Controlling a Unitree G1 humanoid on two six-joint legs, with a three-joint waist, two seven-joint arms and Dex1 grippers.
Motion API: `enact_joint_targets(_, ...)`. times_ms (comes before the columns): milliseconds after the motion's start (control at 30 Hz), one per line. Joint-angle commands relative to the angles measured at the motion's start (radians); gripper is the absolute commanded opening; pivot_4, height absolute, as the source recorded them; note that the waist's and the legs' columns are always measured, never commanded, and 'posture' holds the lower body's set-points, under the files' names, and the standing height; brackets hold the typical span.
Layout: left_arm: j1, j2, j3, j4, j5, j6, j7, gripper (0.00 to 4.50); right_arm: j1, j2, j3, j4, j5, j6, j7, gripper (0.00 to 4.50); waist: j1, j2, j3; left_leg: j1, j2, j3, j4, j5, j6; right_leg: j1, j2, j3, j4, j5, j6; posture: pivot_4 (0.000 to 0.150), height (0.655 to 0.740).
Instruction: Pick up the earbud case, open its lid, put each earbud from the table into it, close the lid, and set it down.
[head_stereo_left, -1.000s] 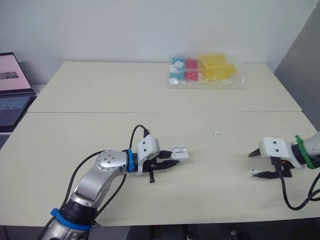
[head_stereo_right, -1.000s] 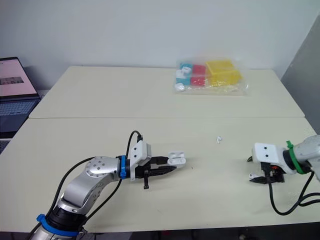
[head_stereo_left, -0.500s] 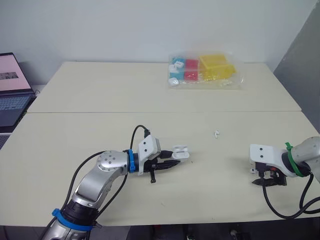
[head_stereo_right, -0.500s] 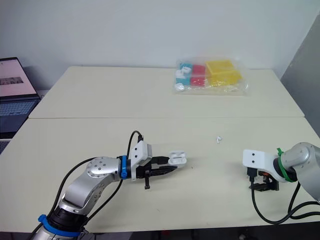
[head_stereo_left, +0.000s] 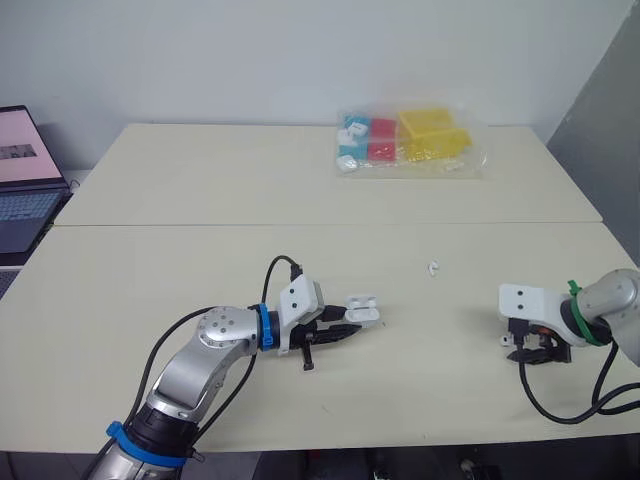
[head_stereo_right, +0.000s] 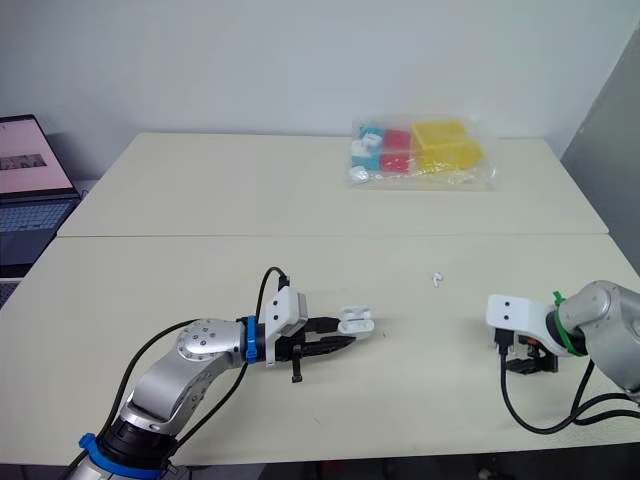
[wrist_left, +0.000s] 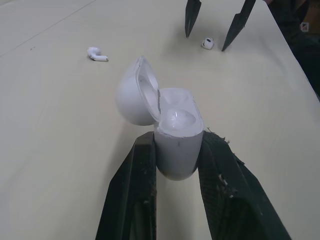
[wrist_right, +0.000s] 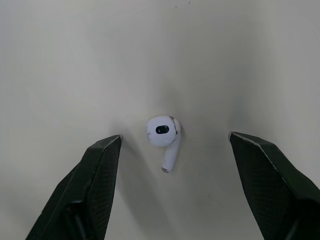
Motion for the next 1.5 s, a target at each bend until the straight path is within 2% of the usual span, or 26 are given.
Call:
enact_joint_targets(33, 0.000, 0.000, 0.003, -0.047, -0.004, -0.018, 0.004, 0.77, -0.021, 0.008, 0.006, 0.015, -0.012, -0.018, 0.011, 3.56, 0.000, 0.000, 0.000, 0.000, 0.000, 0.000, 0.000, 0.000, 0.000, 0.000, 0.000, 0.000, 0.000, 0.000, 0.000, 0.150, 0.7358)
enact_joint_targets(67, 0.000, 0.000, 0.004, -0.047, -0.005, -0.017, 0.004, 0.77, -0.023, 0.010, 0.007, 0.018, -0.012, -0.015, 0.015, 3.56, 0.000, 0.000, 0.000, 0.000, 0.000, 0.000, 0.000, 0.000, 0.000, 0.000, 0.000, 0.000, 0.000, 0.000, 0.000, 0.150, 0.7358)
enact_joint_targets(167, 0.001, 0.003, 0.006, -0.047, -0.006, -0.016, 0.004, 0.77, -0.036, 0.021, 0.013, 0.035, -0.019, -0.021, 0.024, 2.98, -0.001, 0.000, 0.000, 0.000, 0.000, 0.000, 0.000, 0.000, 0.000, 0.000, 0.000, 0.000, 0.000, 0.000, 0.000, 0.150, 0.7358)
enact_joint_targets(400, 0.002, 0.005, 0.005, -0.047, -0.004, -0.017, 0.004, 0.77, -0.060, 0.043, 0.016, 0.043, -0.020, -0.012, 0.044, 0.47, -0.001, 0.000, 0.000, 0.002, 0.000, 0.001, 0.001, 0.000, 0.000, 0.000, 0.000, 0.001, 0.003, 0.000, 0.000, 0.150, 0.7358)
enact_joint_targets(700, 0.001, 0.005, 0.005, -0.041, -0.001, -0.022, 0.003, 0.77, -0.075, 0.024, -0.023, 0.003, 0.012, -0.007, 0.073, 0.42, -0.001, 0.000, 0.000, 0.006, 0.000, 0.001, 0.001, 0.000, 0.000, 0.000, 0.000, 0.001, 0.008, -0.001, -0.001, 0.150, 0.7358)
enact_joint_targets(833, -0.005, -0.009, 0.016, -0.030, -0.012, -0.020, 0.010, 0.77, -0.095, 0.005, -0.164, -0.130, 0.128, 0.042, 0.100, 0.42, -0.002, 0.000, 0.000, 0.006, 0.000, 0.001, 0.001, 0.000, 0.000, 0.000, 0.000, 0.002, 0.009, -0.001, -0.001, 0.150, 0.7358)
enact_joint_targets(967, -0.024, -0.042, 0.033, -0.013, -0.021, -0.026, 0.035, 0.77, -0.096, 0.054, -0.316, -0.231, 0.276, 0.094, 0.079, 0.42, 0.000, -0.001, 0.000, 0.006, 0.000, 0.001, 0.001, 0.000, 0.000, 0.000, 0.000, 0.001, 0.009, -0.001, -0.002, 0.150, 0.7358)
enact_joint_targets(1067, -0.047, -0.080, 0.046, 0.001, -0.026, -0.033, 0.061, 0.77, -0.150, 0.162, -0.423, -0.323, 0.418, 0.221, -0.008, 0.42, -0.001, -0.001, 0.001, 0.006, 0.000, 0.001, 0.001, 0.000, 0.000, 0.000, 0.000, 0.001, 0.009, -0.001, -0.002, 0.150, 0.7358)
enact_joint_targets(1200, -0.077, -0.123, 0.060, 0.017, -0.026, -0.037, 0.095, 0.77, -0.197, 0.433, -0.546, -0.428, 0.588, 0.251, -0.210, 0.42, -0.001, -0.002, 0.001, 0.007, 0.000, 0.000, 0.002, 0.000, 0.000, 0.000, 0.001, 0.004, 0.011, -0.001, -0.001, 0.150, 0.7358)
enact_joint_targets(1367, -0.100, -0.136, 0.064, 0.034, -0.031, -0.028, 0.091, 0.77, -0.151, 0.578, -0.518, -0.498, 0.625, 0.221, -0.373, 0.42, 0.000, -0.002, 0.000, 0.006, -0.001, 0.000, 0.001, 0.000, 0.000, 0.000, 0.001, 0.004, 0.010, -0.001, -0.002, 0.150, 0.7358)
enact_joint_targets(1500, -0.134, -0.163, 0.078, 0.045, -0.050, -0.018, 0.099, 0.77, -0.100, 0.743, -0.401, -0.505, 0.528, 0.081, -0.540, 0.42, -0.001, -0.002, 0.000, 0.006, -0.001, 0.000, 0.001, 0.000, 0.000, 0.000, 0.001, 0.006, 0.010, -0.001, -0.001, 0.150, 0.7358)
